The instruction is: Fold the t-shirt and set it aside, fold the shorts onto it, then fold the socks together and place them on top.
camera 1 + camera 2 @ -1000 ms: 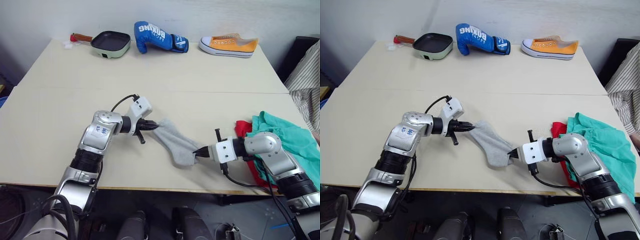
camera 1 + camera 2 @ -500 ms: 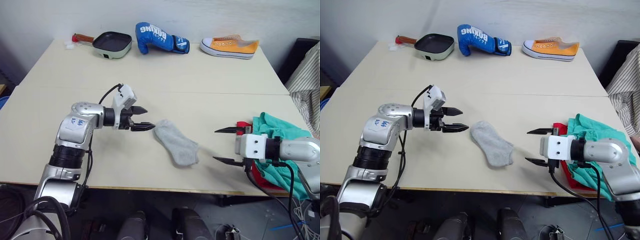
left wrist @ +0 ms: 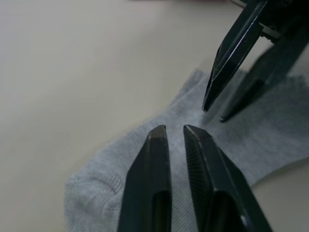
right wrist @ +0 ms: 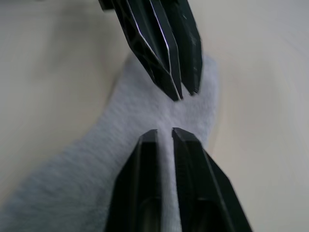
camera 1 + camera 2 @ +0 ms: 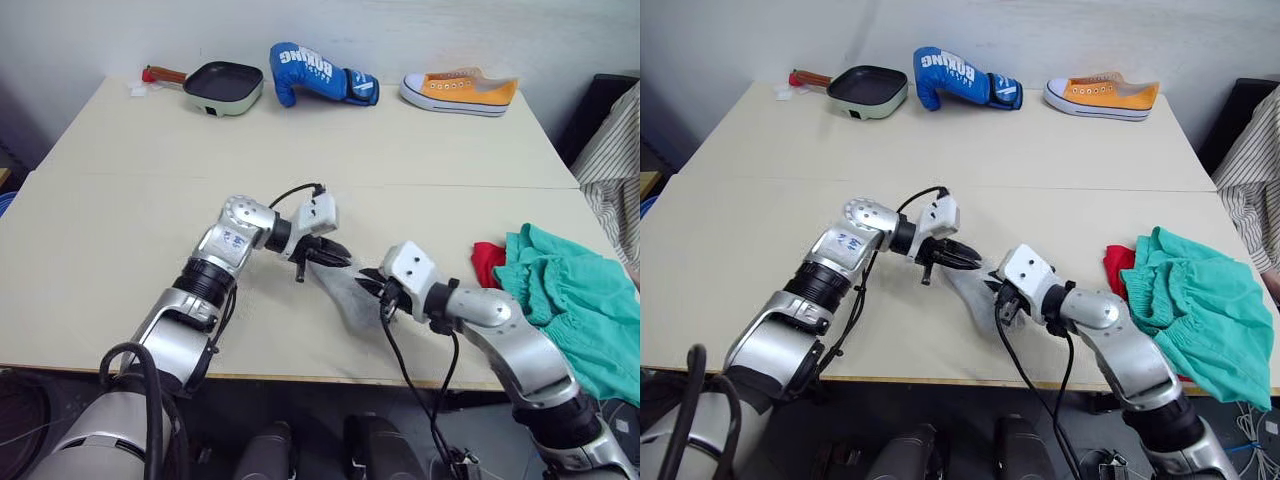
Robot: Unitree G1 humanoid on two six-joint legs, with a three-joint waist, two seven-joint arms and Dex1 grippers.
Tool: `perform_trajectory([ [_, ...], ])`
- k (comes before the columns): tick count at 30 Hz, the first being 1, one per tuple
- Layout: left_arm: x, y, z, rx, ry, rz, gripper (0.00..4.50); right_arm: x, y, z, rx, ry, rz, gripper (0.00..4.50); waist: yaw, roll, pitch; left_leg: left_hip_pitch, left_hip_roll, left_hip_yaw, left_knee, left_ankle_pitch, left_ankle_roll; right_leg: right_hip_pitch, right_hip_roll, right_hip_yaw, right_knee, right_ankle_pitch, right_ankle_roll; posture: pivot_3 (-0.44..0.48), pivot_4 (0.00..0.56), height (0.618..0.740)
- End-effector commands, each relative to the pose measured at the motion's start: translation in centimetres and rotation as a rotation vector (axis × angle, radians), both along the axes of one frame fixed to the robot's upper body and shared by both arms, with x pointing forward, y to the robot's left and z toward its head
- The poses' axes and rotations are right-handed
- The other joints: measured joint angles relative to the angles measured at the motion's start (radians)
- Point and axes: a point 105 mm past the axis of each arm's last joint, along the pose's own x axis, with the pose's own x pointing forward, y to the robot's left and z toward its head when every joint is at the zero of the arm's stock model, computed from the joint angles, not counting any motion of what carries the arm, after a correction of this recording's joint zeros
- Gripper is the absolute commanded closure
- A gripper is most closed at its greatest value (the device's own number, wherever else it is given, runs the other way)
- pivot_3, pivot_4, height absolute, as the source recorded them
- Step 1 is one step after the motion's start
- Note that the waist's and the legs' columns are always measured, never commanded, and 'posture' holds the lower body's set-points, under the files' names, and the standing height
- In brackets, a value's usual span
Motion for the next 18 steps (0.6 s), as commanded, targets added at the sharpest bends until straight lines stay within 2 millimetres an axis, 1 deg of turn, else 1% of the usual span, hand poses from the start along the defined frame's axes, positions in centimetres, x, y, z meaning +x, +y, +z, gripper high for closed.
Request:
perform_trajectory([
  [1,0.9,0.0,-0.2,0.070,-0.081,0.002,4.46,-0.4,-0.8,-2.0,-0.123,0.026,0.000,4.50,0.000,0.000,0.000,0.000,0.000,0.000,0.000,0.000,0.000,0.000,0.000,0.000,0.000,0.000,0.000,0.000,0.150,0.740],
  [3,1.3,0.5,-1.1,0.112,-0.106,0.020,4.46,-1.0,-1.3,-2.9,-0.154,0.048,0.008,4.50,0.001,0.000,0.000,0.000,0.000,0.000,0.000,0.000,0.000,0.001,0.000,0.000,0.000,0.000,0.000,0.000,0.150,0.740],
  [5,1.6,1.1,-1.9,0.137,-0.104,0.041,4.46,-1.6,-1.6,-3.3,-0.171,0.057,0.023,4.50,0.004,-0.001,-0.001,0.001,0.000,-0.001,0.000,0.000,0.000,0.002,0.000,-0.001,-0.001,0.000,0.000,0.000,0.150,0.740],
  [8,1.2,2.1,-3.2,0.173,-0.070,0.042,4.46,-1.8,-2.2,-3.5,-0.226,0.021,0.048,4.50,0.004,-0.003,-0.002,0.002,0.000,-0.001,0.000,0.000,0.001,0.004,0.000,-0.001,-0.002,0.000,0.000,0.000,0.150,0.740],
  [10,0.9,2.9,-4.1,0.194,-0.052,0.049,4.46,-1.6,-2.4,-3.1,-0.252,-0.038,0.096,4.50,0.002,-0.004,-0.003,0.003,0.000,-0.001,0.000,-0.001,0.001,0.005,-0.001,-0.001,-0.002,0.000,0.000,0.000,0.150,0.740],
  [14,0.1,4.6,-5.8,0.213,-0.014,0.088,4.46,-1.2,-2.3,-2.3,-0.334,-0.174,0.263,4.50,-0.008,-0.003,-0.005,0.005,0.000,0.000,-0.001,-0.001,0.001,0.005,0.000,0.000,-0.002,0.000,0.000,0.000,0.150,0.740],
  [16,-0.3,5.2,-6.0,0.197,0.000,0.120,4.46,-0.7,-2.7,-2.0,-0.383,-0.223,0.315,4.50,-0.014,-0.003,-0.005,0.006,0.001,0.001,-0.001,0.000,0.001,0.005,0.000,0.000,-0.002,0.000,0.000,0.000,0.150,0.740],
  [18,-0.3,5.6,-5.7,0.158,0.000,0.165,4.46,-0.3,-2.8,-1.7,-0.400,-0.244,0.350,4.50,-0.018,-0.003,-0.006,0.007,0.001,0.001,-0.002,0.000,0.001,0.005,0.000,0.001,-0.002,0.000,0.000,0.000,0.150,0.740],
])
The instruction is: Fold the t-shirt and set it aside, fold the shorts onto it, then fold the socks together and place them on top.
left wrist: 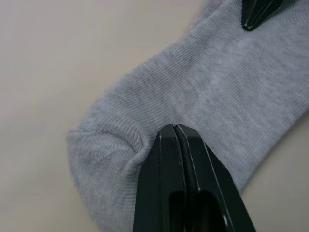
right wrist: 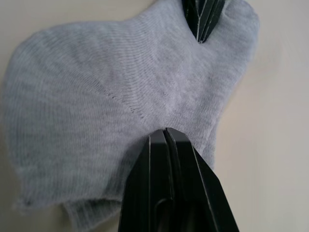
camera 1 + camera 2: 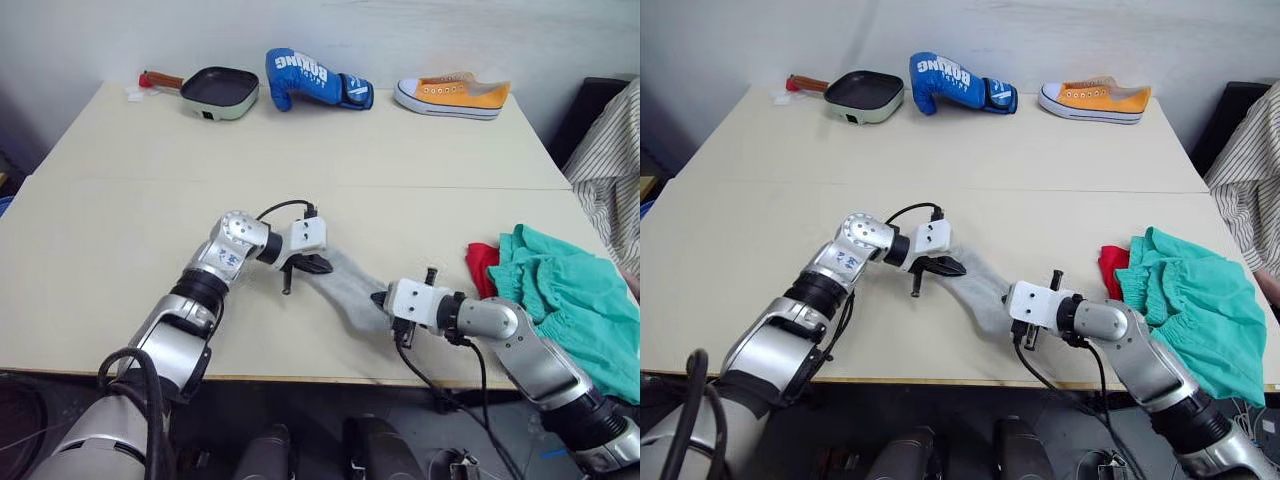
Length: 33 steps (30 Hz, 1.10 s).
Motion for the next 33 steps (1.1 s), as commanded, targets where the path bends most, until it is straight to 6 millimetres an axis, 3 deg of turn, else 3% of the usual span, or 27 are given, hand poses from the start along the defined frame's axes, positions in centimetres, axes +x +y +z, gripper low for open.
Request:
perform_trajectory([
  [1,-0.5,2.4,-2.3,0.025,0.087,0.123,4.46,0.5,-0.7,0.4,-0.044,-0.024,0.054,4.50,-0.003,0.000,0.000,0.000,0.000,0.000,0.000,0.000,0.000,0.000,0.000,0.000,0.000,0.000,0.000,0.000,0.150,0.740],
  [8,0.2,1.9,1.2,-0.136,0.051,0.199,4.46,-0.5,0.8,3.9,0.169,0.005,0.036,4.50,0.000,0.000,-0.001,-0.001,0.000,0.000,0.001,0.000,0.000,-0.001,0.000,0.000,0.002,0.000,0.000,0.000,0.150,0.740],
  [14,-0.1,-1.9,5.4,-0.287,0.073,0.087,4.46,-1.3,2.3,3.0,0.225,0.043,-0.016,4.50,0.020,0.000,0.000,-0.005,0.000,-0.001,0.002,0.000,0.000,-0.002,-0.001,-0.002,0.001,0.000,0.000,0.000,0.150,0.740],
  [16,-0.1,-2.7,4.9,-0.220,0.041,0.051,4.46,-1.2,2.6,1.9,0.206,0.060,-0.037,4.50,0.029,0.000,0.000,-0.005,-0.001,-0.002,0.002,0.000,0.001,-0.002,-0.002,-0.003,0.001,0.000,0.000,0.000,0.150,0.740],
  [19,0.7,-2.8,2.1,-0.060,-0.017,0.038,4.46,-1.3,2.4,-0.2,0.149,0.114,-0.072,4.50,0.031,0.000,0.000,-0.005,-0.002,-0.002,0.001,-0.001,0.001,-0.001,-0.002,-0.003,0.000,0.000,0.000,0.000,0.150,0.740],
  [22,1.9,-1.7,-0.6,0.052,-0.023,0.094,4.46,-1.7,1.5,-1.8,0.060,0.137,-0.081,4.50,0.031,0.000,0.000,-0.005,-0.002,-0.002,0.001,-0.001,0.001,-0.002,-0.002,-0.003,0.000,0.000,0.000,0.000,0.150,0.740],
  [24,2.4,-0.8,-1.3,0.092,-0.045,0.121,4.46,-1.7,1.0,-1.9,0.051,0.131,-0.090,4.50,0.034,-0.001,-0.002,-0.004,-0.001,-0.002,0.002,-0.001,0.001,-0.001,-0.002,-0.004,-0.002,0.000,0.000,0.000,0.150,0.740],
  [27,3.0,0.2,-1.2,0.066,-0.038,0.168,4.46,-2.0,0.5,-1.5,0.070,0.128,-0.106,4.50,0.034,-0.002,-0.003,-0.001,-0.002,-0.002,0.002,-0.001,0.001,0.002,-0.003,-0.003,-0.003,0.000,0.000,0.000,0.150,0.740],
  [30,3.0,0.7,0.3,-0.079,0.066,0.236,4.46,-2.3,0.4,-1.4,0.104,0.137,-0.116,4.50,0.025,-0.002,-0.004,0.000,-0.002,-0.002,0.002,-0.001,0.001,0.002,-0.003,-0.003,-0.002,0.000,0.000,0.000,0.150,0.740],
  [33,2.7,2.4,1.5,-0.181,0.170,0.304,3.87,-2.5,0.5,-1.6,0.110,0.145,-0.123,4.50,0.009,-0.002,-0.004,-0.001,-0.001,-0.002,0.001,0.000,0.001,0.001,-0.002,-0.003,-0.001,0.000,0.000,0.000,0.150,0.740],
])
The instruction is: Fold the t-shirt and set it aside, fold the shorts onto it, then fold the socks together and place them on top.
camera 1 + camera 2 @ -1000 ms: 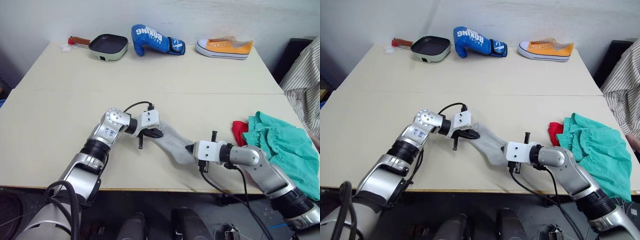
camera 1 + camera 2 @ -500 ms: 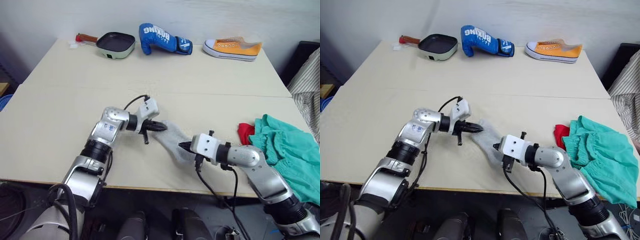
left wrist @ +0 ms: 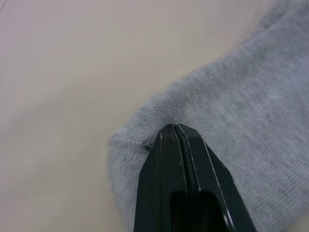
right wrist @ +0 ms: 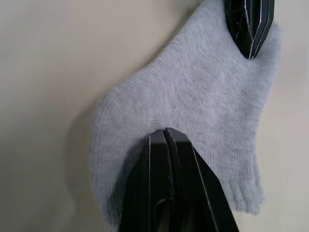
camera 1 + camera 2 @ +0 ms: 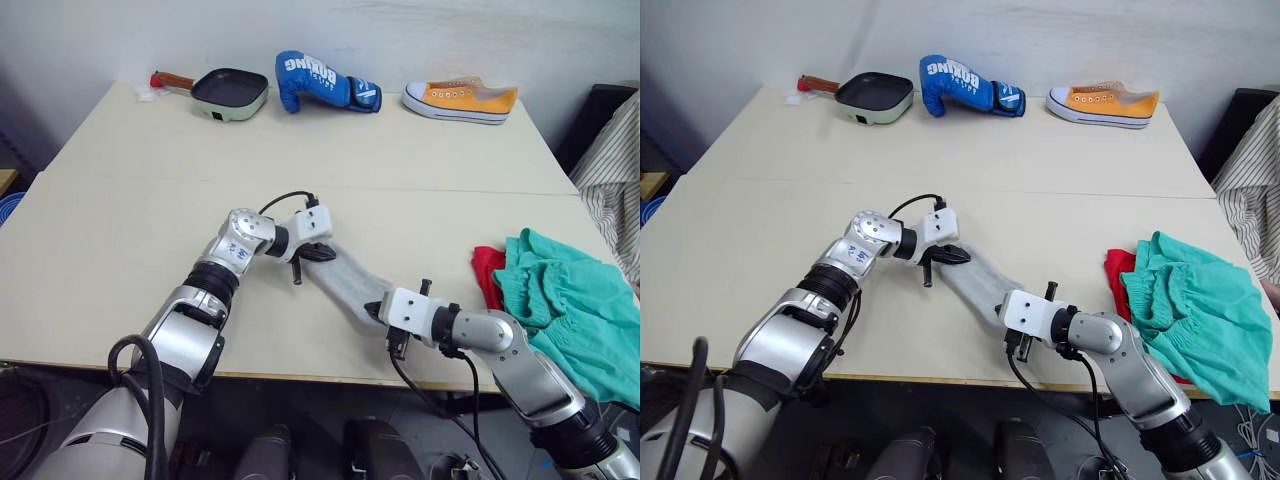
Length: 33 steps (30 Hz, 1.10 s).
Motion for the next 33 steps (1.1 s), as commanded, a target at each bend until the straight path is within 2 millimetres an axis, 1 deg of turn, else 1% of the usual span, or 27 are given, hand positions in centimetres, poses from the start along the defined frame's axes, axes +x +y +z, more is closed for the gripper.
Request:
perform_trajectory([
  [1,-0.2,3.3,0.8,-0.091,0.112,0.120,3.62,-0.3,-0.5,-0.8,-0.005,0.034,-0.029,4.50,-0.009,0.000,0.000,0.000,0.000,0.000,0.000,0.000,0.000,0.000,0.000,0.000,0.001,0.000,0.000,0.000,0.150,0.740],
  [3,-0.6,4.7,1.4,-0.144,0.169,0.182,2.93,-0.2,-0.5,-0.9,-0.001,0.035,-0.038,4.50,-0.009,0.000,0.000,0.000,0.000,0.000,-0.001,0.000,-0.001,-0.001,0.000,0.000,0.002,0.000,0.000,0.000,0.150,0.740],
  [6,-1.7,5.8,1.7,-0.233,0.303,0.266,1.99,-0.2,-0.5,-0.9,0.005,0.034,-0.044,4.50,-0.004,0.000,0.000,0.000,0.000,0.000,-0.001,0.000,-0.001,-0.001,0.000,0.000,0.002,0.000,0.000,0.000,0.150,0.740],
  [9,-2.5,5.8,1.6,-0.303,0.439,0.346,0.99,-0.1,-0.4,-0.9,0.010,0.033,-0.044,4.50,0.004,0.000,0.000,-0.002,0.000,-0.003,0.000,0.000,0.000,0.000,0.000,-0.001,0.002,0.000,0.000,0.000,0.150,0.740],
  [12,-3.0,5.0,1.1,-0.379,0.597,0.413,0.04,-0.1,-0.3,-0.8,0.012,0.032,-0.042,4.50,0.005,0.000,0.000,-0.002,-0.002,-0.006,0.000,0.000,0.000,0.001,0.000,0.000,0.002,0.000,0.000,0.000,0.150,0.740],
  [16,-2.7,3.5,0.7,-0.454,0.722,0.476,0.04,0.0,-0.2,-0.8,0.014,0.031,-0.040,4.50,0.004,0.000,0.000,-0.002,-0.002,-0.006,0.000,0.000,0.000,0.001,0.000,-0.001,0.002,0.000,0.000,0.000,0.150,0.740],
  [18,-2.5,2.9,0.3,-0.463,0.767,0.504,0.04,0.0,-0.2,-0.8,0.013,0.029,-0.040,4.50,0.004,0.000,0.000,-0.002,-0.002,-0.006,0.000,0.000,0.000,0.001,0.000,-0.001,0.002,0.000,0.000,0.000,0.150,0.740],
  [24,-2.5,0.5,-0.1,-0.474,0.880,0.515,0.04,-0.2,-0.4,-0.9,0.009,0.029,-0.047,4.50,0.009,0.000,0.000,-0.002,-0.002,-0.006,0.001,0.000,0.000,0.001,0.000,-0.001,0.002,0.000,0.000,0.000,0.150,0.740],
  [27,-2.8,-0.2,-0.4,-0.451,0.912,0.508,0.04,-0.2,-0.4,-0.9,0.010,0.027,-0.054,4.50,0.014,0.000,-0.001,-0.001,-0.003,-0.006,0.000,0.000,-0.001,0.001,-0.001,-0.001,0.001,0.000,0.000,0.000,0.150,0.740],
  [30,-2.9,-0.4,-0.9,-0.426,0.926,0.519,0.04,-0.3,-0.5,-0.8,0.014,0.025,-0.063,4.50,0.017,0.000,-0.001,-0.001,-0.003,-0.006,0.000,0.000,-0.001,0.001,-0.001,-0.001,0.001,0.000,0.000,0.000,0.150,0.740],
  [33,-3.2,-0.7,-0.9,-0.430,0.950,0.506,0.67,-0.4,-0.6,-0.8,0.015,0.026,-0.070,4.50,0.020,0.000,-0.001,-0.001,-0.003,-0.006,0.000,0.000,-0.001,0.001,-0.001,-0.001,0.000,0.000,0.000,0.000,0.150,0.740],
])
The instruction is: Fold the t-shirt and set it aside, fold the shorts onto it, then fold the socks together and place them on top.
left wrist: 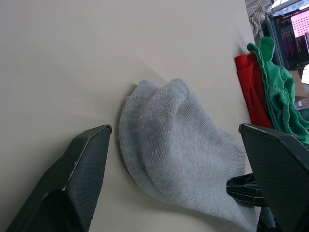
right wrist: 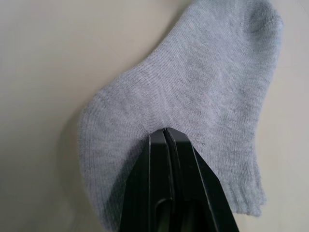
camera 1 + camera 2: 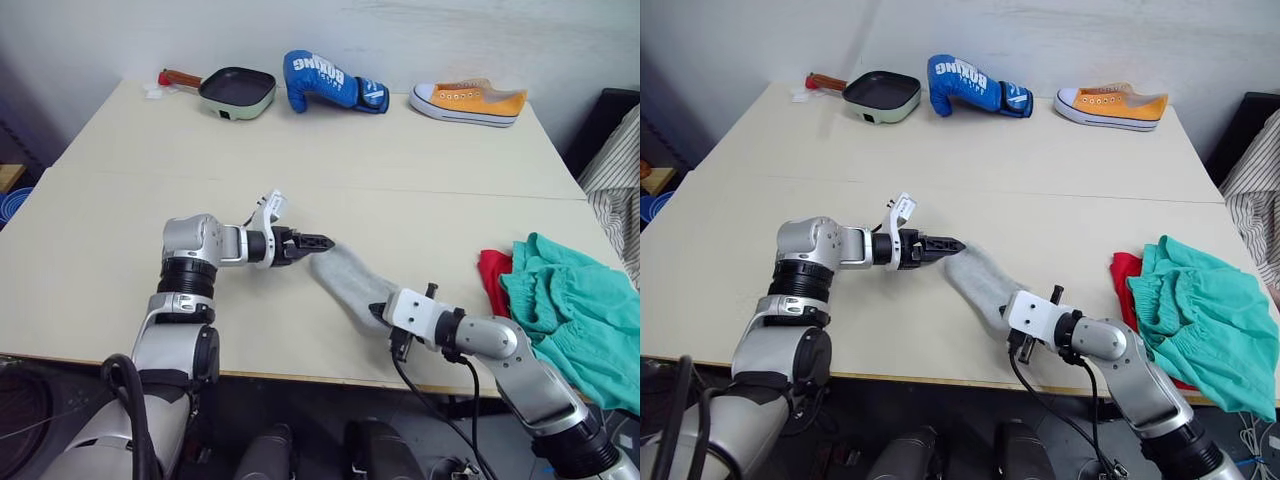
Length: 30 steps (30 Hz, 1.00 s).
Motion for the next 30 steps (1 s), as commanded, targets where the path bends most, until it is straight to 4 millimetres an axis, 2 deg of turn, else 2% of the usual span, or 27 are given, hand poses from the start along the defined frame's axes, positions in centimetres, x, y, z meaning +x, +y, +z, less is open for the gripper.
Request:
perform_trajectory([
  [1,-1.6,-1.6,-1.8,-0.013,0.123,-0.069,1.00,-0.4,-0.2,-0.6,-0.009,0.023,-0.014,4.50,0.001,0.000,0.000,0.000,0.000,0.000,0.000,0.000,0.000,0.000,0.000,0.000,0.000,0.000,0.000,0.000,0.150,0.740],
  [7,-2.2,-2.2,-1.3,-0.031,0.118,-0.110,2.86,-0.5,-0.3,-0.7,-0.008,0.023,-0.025,4.50,0.001,0.000,0.000,0.000,0.000,0.000,0.000,0.000,0.000,0.000,0.000,0.000,0.000,0.000,0.000,0.000,0.150,0.740],
  [11,-1.5,-2.1,0.4,-0.052,0.021,-0.104,4.13,-0.5,-0.4,-0.8,-0.010,0.026,-0.029,4.50,-0.001,0.000,0.000,-0.001,0.000,0.000,0.000,0.000,-0.001,-0.001,0.000,0.000,0.000,0.000,0.000,0.000,0.150,0.740],
  [12,-1.1,-1.9,1.0,-0.030,-0.059,-0.105,4.46,-0.5,-0.4,-0.8,-0.011,0.027,-0.030,4.50,-0.001,0.000,0.000,-0.001,0.000,0.000,-0.001,0.000,-0.001,-0.001,0.000,0.000,0.000,0.000,0.000,0.000,0.150,0.740],
  [14,-0.9,-1.8,2.1,0.029,-0.222,-0.145,4.48,-0.5,-0.5,-0.8,-0.013,0.027,-0.031,4.50,-0.001,0.000,0.000,-0.001,0.000,0.000,-0.001,0.001,-0.002,-0.001,0.000,0.000,-0.001,0.000,0.000,0.000,0.150,0.740],
  [16,-2.0,-2.5,3.1,0.097,-0.409,-0.258,4.48,-0.5,-0.6,-0.8,-0.014,0.028,-0.032,4.50,-0.005,0.001,0.001,-0.001,0.000,0.000,-0.001,0.000,-0.002,-0.001,0.000,0.000,-0.001,0.000,0.000,0.000,0.150,0.740],
  [18,-3.3,-3.3,3.4,0.154,-0.547,-0.363,4.48,-0.5,-0.6,-0.9,-0.015,0.030,-0.031,4.50,-0.007,0.001,0.001,-0.001,0.000,0.000,-0.002,0.000,-0.002,-0.001,0.000,0.000,-0.002,0.000,0.000,0.000,0.150,0.740],
  [19,-3.8,-3.5,3.3,0.171,-0.587,-0.395,4.48,-0.5,-0.6,-0.9,-0.015,0.030,-0.031,4.50,-0.008,0.001,0.001,-0.001,0.000,0.000,-0.002,0.000,-0.002,-0.001,0.000,0.000,-0.002,0.000,0.000,0.000,0.150,0.740],
  [23,-6.5,-4.4,0.8,0.338,-0.797,-0.675,4.48,-0.5,-0.4,-1.1,-0.016,0.038,-0.024,4.50,-0.009,0.002,0.001,0.000,0.000,0.000,-0.002,0.001,-0.003,0.000,0.000,0.000,-0.003,0.000,-0.001,0.000,0.150,0.740],
  [25,-6.7,-4.8,0.1,0.375,-0.856,-0.741,4.48,-0.4,-0.3,-1.1,-0.013,0.040,-0.023,4.50,-0.009,0.002,0.001,0.000,0.001,0.000,-0.002,0.001,-0.002,0.000,0.000,0.000,-0.004,0.000,-0.001,0.000,0.150,0.740],
  [30,-6.9,-6.7,0.4,0.404,-1.060,-0.889,4.48,-0.4,-0.2,-1.3,-0.006,0.046,-0.024,4.50,-0.006,0.002,0.001,-0.001,0.000,0.000,-0.002,0.001,-0.001,0.000,0.000,0.000,-0.005,0.000,-0.001,0.000,0.150,0.740],
])
